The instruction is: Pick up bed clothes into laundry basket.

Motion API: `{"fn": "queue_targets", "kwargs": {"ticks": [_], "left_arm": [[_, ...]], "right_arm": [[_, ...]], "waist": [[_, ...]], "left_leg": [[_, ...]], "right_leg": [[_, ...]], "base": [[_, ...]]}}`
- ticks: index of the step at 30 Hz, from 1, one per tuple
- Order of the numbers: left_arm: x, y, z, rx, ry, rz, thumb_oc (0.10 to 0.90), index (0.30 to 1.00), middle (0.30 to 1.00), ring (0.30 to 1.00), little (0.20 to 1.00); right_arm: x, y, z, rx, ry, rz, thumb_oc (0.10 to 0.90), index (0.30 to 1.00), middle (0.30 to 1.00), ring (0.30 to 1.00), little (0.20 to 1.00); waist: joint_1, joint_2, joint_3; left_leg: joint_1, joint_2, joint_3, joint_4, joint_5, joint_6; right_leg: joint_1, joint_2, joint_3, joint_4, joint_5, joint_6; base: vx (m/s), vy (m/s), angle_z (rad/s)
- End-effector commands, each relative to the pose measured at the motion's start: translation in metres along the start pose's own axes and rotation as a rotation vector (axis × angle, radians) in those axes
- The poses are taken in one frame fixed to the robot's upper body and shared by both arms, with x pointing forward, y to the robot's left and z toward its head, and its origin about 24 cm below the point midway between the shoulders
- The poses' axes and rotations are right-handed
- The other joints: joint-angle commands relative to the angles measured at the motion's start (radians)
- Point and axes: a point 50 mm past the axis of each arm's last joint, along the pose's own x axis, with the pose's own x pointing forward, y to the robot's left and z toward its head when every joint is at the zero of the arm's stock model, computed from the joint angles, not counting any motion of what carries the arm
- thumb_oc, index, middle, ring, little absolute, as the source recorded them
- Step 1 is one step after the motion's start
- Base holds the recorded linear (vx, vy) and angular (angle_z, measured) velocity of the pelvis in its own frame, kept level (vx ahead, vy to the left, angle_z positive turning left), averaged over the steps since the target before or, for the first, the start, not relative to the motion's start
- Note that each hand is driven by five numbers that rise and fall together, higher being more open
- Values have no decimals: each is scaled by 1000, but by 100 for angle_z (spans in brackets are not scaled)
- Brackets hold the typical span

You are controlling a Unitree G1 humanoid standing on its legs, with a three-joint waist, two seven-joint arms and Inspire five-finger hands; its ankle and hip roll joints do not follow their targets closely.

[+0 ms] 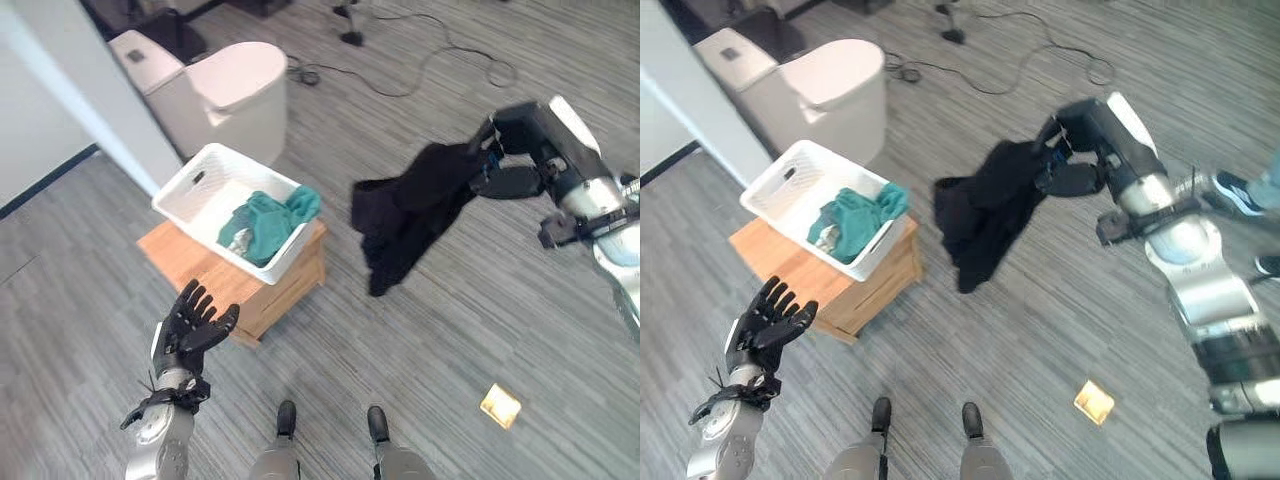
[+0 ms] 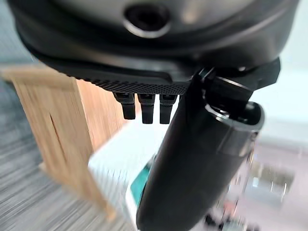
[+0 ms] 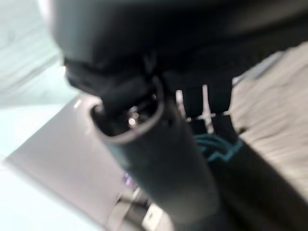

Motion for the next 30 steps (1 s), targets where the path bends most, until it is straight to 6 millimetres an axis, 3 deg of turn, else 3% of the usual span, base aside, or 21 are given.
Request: {"fn": "queue_targets", "kwargs": {"ticks": [1,2,5,7,9,11,16,18,22,26,30], "left_arm": [[5,-3,47,121,-175,-123,800,900,900,900,900],[4,-5,46,127,-168,-141,800,900,900,900,900],[4,-6,48,148,-165,-161,800,900,900,900,900],[6,-13,49,154,-171,-197,800,900,900,900,900],[7,-20,48,122,-179,-213,800,900,900,900,900],[7,-23,45,112,-175,-212,800,900,900,900,900],[11,-39,26,110,-100,-250,800,900,900,900,900],[8,-39,19,132,-63,-253,800,900,900,900,900],[2,-31,9,180,-10,-240,800,900,900,900,900],[2,-36,7,189,8,-275,800,900,900,900,900],[6,-44,9,184,-1,-314,800,900,900,900,900]], "right_arm": [[16,-64,69,-136,-229,-238,400,300,300,300,300],[30,-73,80,-209,-209,-275,400,300,300,300,300],[57,-88,103,-327,-160,-333,400,300,300,300,300],[72,-86,119,-379,-156,-359,400,300,300,300,300],[81,-81,123,-378,-153,-378,400,300,300,300,300],[85,-77,133,-424,-165,-384,400,300,300,300,300],[87,-67,147,-409,-237,-418,400,300,300,300,300],[87,-60,148,-425,-258,-411,400,300,300,300,300],[88,-45,150,-418,-293,-376,400,300,300,300,300],[91,-33,148,-425,-296,-354,400,300,300,300,300],[93,-36,155,-445,-295,-370,400,300,300,300,300]], "waist": [[52,-112,-162],[69,-126,-167],[77,-140,-186],[78,-143,-197],[67,-142,-202],[61,-145,-213],[25,-113,-223],[15,-95,-217],[22,-82,-206],[36,-75,-206],[20,-63,-209]], "left_leg": [[70,46,84,20,-31,-41],[63,47,83,32,4,-40],[55,49,108,43,15,-37],[55,52,128,55,29,-37],[51,52,154,80,28,-31],[63,49,180,90,21,-26],[42,-17,273,3,-6,2],[45,-51,247,-18,-28,18],[21,-87,257,22,-78,41],[15,-109,284,49,-123,76],[35,-118,305,13,-138,85]], "right_leg": [[-34,-36,109,54,-147,8],[-18,-25,95,62,-154,-4],[10,-10,87,62,-164,-17],[18,-1,74,72,-167,-26],[23,-2,54,91,-178,-31],[22,-9,31,102,-182,-30],[45,-33,-54,83,-184,-5],[51,-44,-69,94,-195,3],[65,-95,-65,70,-184,29],[45,-145,-38,106,-169,67],[-11,-159,25,115,-118,92]], "base": [[-75,-270,109],[-82,-294,94],[-69,-306,58],[-61,-173,39],[-56,-125,68],[-27,-68,71],[39,18,87],[119,113,121],[142,171,39],[165,181,-18],[124,112,-18]]}}
